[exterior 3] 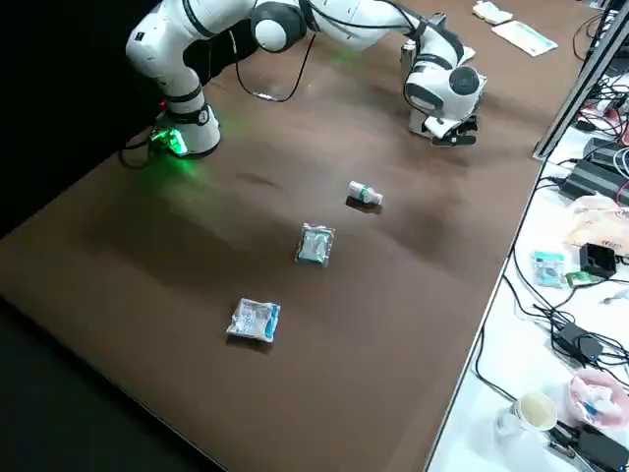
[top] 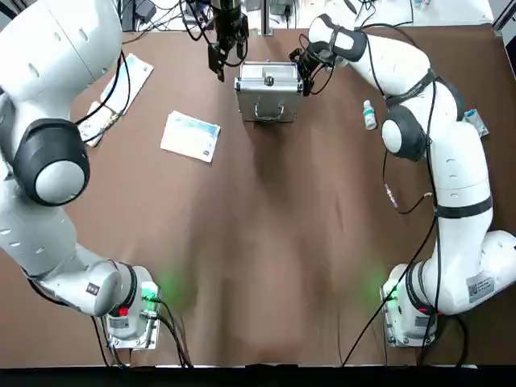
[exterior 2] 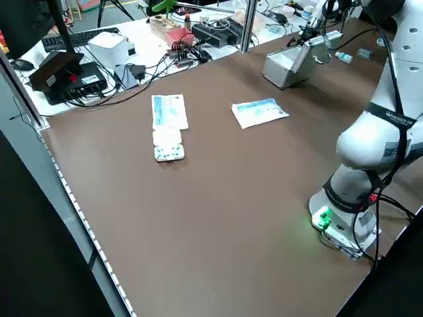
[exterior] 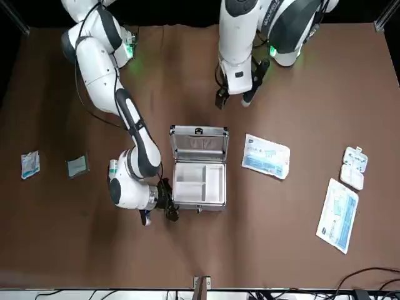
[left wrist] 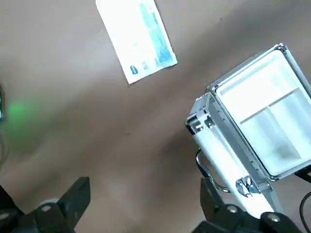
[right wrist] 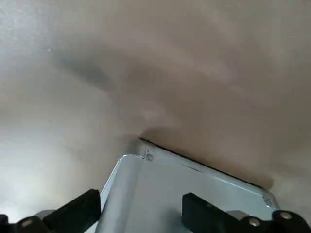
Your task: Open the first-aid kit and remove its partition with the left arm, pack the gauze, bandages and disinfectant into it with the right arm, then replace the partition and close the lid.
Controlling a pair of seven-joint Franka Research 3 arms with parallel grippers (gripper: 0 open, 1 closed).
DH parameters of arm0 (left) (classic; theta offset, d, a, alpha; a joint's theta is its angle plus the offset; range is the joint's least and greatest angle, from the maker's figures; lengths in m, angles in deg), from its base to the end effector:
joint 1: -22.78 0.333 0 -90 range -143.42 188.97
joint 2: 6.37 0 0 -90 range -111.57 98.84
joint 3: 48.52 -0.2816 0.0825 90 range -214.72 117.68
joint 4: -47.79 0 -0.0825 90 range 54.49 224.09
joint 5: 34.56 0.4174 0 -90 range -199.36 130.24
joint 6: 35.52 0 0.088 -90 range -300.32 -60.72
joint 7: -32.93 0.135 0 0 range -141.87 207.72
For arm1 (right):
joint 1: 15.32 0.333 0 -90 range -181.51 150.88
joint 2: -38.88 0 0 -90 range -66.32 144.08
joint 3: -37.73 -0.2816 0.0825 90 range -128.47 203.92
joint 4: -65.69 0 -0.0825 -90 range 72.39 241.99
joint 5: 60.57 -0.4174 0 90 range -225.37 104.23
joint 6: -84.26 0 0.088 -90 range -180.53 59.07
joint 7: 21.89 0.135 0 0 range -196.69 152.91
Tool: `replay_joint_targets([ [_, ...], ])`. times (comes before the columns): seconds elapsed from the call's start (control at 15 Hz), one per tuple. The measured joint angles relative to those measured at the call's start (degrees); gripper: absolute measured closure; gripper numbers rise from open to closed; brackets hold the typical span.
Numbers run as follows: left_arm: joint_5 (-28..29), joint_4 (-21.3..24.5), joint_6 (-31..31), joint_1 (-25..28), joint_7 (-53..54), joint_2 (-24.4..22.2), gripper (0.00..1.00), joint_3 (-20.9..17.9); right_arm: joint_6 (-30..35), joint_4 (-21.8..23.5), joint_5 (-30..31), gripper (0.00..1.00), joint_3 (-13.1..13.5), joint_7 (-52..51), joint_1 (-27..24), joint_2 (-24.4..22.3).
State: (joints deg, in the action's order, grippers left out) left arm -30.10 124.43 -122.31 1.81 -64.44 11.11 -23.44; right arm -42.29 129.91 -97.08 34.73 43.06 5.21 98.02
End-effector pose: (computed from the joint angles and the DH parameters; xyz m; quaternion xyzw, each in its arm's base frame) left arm 0.4832 -0.4379 0.4995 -0.8974 -0.4377 0.0397 0.0395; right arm 0.7065 0.3324 0.1275 -0.8122 0.5123 0.1750 0.2173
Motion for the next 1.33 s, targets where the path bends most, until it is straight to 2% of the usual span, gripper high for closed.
replay_joint_targets([
  [0.67, 0.75, 0.15, 0.06, 10.76, 20.94, -0.03, 0.00, -0.77, 2.37, -0.02, -0.24, 0.17, -0.27, -0.02, -1.25, -0.78],
  [0.87, 1.16, 0.03, 0.06, 15.41, 30.73, -0.08, 0.00, -0.85, 4.73, -0.54, -0.24, 0.16, -0.31, -0.03, -1.83, -1.31],
  [1.33, 2.14, -0.18, 0.06, 21.06, 44.09, -0.22, 0.00, -0.91, 9.21, -1.50, 0.32, 0.15, 0.38, -0.35, -3.61, -3.20],
])
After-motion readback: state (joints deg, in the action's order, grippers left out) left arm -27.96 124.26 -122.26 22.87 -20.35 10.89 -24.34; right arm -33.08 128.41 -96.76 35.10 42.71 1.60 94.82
